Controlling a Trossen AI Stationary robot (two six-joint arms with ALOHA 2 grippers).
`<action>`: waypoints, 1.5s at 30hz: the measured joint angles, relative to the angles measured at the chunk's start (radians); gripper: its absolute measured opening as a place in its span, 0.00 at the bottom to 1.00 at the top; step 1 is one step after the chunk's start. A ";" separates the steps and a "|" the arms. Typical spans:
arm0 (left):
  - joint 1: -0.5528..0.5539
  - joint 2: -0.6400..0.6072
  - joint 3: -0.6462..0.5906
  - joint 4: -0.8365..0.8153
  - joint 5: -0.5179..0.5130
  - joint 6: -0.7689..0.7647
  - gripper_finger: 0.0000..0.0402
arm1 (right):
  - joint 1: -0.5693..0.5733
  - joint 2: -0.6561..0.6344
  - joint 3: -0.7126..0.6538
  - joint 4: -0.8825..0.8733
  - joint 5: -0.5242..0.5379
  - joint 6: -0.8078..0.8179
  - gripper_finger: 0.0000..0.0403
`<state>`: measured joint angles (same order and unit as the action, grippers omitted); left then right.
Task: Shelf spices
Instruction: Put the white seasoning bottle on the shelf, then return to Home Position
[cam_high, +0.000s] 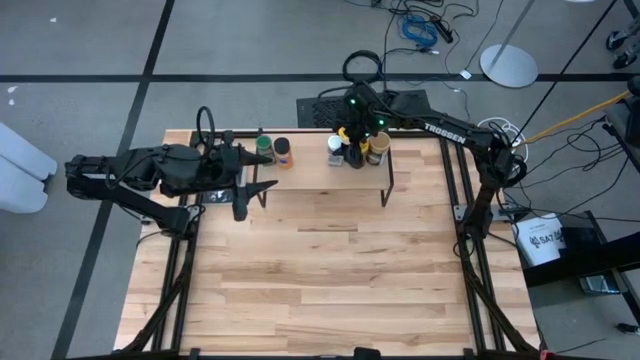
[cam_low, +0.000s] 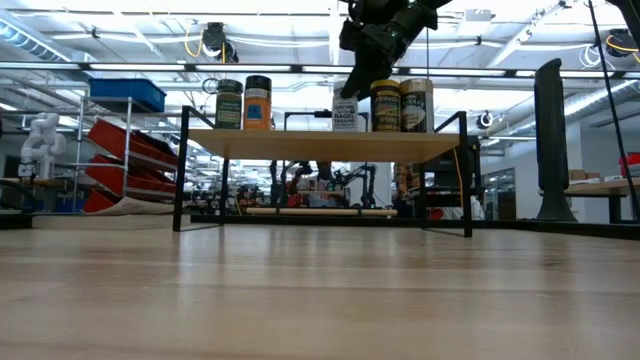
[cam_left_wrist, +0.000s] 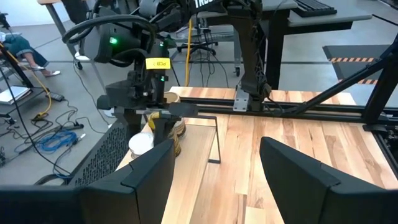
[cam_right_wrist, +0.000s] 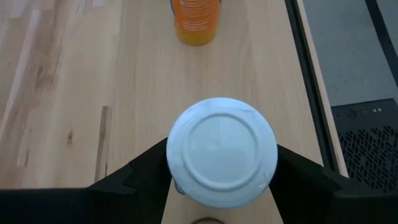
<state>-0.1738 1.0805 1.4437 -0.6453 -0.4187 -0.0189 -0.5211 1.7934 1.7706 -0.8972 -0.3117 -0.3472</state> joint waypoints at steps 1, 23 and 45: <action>0.000 0.000 0.000 0.000 0.000 0.000 0.61 | -0.003 -0.004 0.000 -0.003 0.000 -0.004 0.57; 0.001 0.031 0.000 0.013 -0.008 -0.004 0.61 | 0.186 -0.351 0.000 -0.071 0.164 0.136 0.57; -0.021 0.077 0.000 -0.017 0.048 -0.029 0.25 | 0.836 -0.519 0.001 -0.412 0.646 0.538 0.22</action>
<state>-0.1947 1.1580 1.4437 -0.6621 -0.3710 -0.0480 0.3146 1.2742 1.7714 -1.3090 0.3341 0.1908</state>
